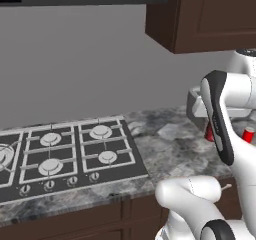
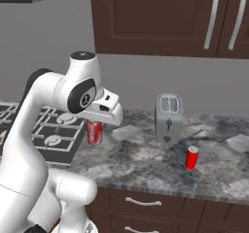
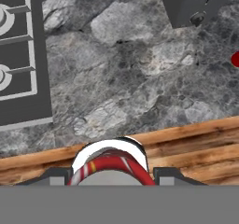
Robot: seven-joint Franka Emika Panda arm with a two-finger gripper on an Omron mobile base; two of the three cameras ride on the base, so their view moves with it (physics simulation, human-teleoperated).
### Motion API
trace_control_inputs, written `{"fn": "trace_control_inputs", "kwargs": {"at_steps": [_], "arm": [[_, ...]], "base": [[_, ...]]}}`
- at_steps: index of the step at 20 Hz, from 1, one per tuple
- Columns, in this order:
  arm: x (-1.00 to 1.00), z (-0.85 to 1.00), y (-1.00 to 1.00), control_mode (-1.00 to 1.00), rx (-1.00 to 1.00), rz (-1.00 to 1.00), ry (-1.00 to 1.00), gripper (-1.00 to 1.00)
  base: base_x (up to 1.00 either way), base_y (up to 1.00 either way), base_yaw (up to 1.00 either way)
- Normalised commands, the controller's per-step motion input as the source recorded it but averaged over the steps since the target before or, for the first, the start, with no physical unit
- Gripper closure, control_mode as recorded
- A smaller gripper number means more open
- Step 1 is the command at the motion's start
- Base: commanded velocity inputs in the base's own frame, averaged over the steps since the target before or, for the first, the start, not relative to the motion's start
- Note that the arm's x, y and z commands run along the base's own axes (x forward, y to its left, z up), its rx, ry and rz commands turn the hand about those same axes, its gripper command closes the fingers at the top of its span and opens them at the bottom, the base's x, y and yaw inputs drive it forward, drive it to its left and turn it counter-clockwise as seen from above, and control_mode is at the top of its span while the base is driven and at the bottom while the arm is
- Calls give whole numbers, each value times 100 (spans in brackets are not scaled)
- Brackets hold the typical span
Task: Four empty soda cans are scattered around the kitchen. Gather all the cans and cluster them next to the stove for recycling.
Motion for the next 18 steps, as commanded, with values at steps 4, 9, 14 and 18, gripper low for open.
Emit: {"fn": "trace_control_inputs", "kwargs": {"at_steps": [4,9,14,18], "arm": [[0,0,0,100,0,0,0,100],[30,-25,17,-100,-5,3,-3,100],[71,-41,31,-100,-5,5,-11,100],[97,-36,20,-100,0,1,-8,100]], "base": [[5,0,-2],[11,4,1],[0,0,0],[0,0,0]]}}
